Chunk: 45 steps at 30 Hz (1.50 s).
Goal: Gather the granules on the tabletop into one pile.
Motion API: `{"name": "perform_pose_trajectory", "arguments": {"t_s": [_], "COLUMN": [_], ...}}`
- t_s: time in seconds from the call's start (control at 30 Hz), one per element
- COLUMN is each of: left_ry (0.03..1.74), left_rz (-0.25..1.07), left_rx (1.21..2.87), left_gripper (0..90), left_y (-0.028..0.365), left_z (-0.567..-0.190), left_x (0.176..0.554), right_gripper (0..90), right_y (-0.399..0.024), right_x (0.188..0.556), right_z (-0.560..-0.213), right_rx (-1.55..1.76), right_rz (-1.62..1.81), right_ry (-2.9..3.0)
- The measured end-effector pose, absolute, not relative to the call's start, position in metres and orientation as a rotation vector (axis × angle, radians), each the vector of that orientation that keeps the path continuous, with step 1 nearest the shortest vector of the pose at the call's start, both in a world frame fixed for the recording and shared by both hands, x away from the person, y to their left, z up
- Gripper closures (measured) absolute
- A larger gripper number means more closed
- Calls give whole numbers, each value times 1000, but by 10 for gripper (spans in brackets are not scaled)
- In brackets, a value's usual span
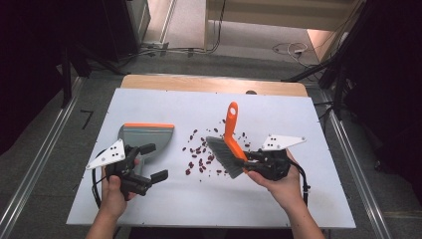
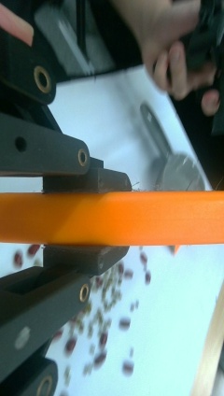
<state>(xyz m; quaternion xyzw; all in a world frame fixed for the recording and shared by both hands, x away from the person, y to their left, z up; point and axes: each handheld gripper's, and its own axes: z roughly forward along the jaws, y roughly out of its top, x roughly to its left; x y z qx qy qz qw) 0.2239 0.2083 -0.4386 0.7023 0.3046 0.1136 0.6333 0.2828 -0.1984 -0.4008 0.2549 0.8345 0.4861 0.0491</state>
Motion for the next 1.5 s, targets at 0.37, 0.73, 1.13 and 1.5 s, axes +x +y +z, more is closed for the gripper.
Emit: {"name": "perform_pose_trajectory", "arguments": {"t_s": [0.37,0.73,1.13,1.5], "left_ry": [757,762,760,760], "left_rz": [318,318,307,287], "left_rx": [1568,1586,1599,1601], "left_gripper": [2,2,2,2], "left_y": [226,223,222,221], "left_z": [-444,-446,-448,-450], "left_x": [221,222,222,224], "right_gripper": [688,688,687,688], "right_y": [-216,-191,-157,-140], "right_x": [326,389,444,448], "right_z": [-386,-391,-417,-442], "right_rx": [855,750,594,467], "right_rz": [1187,807,516,362], "right_ry": [2437,2479,2514,2550]}}
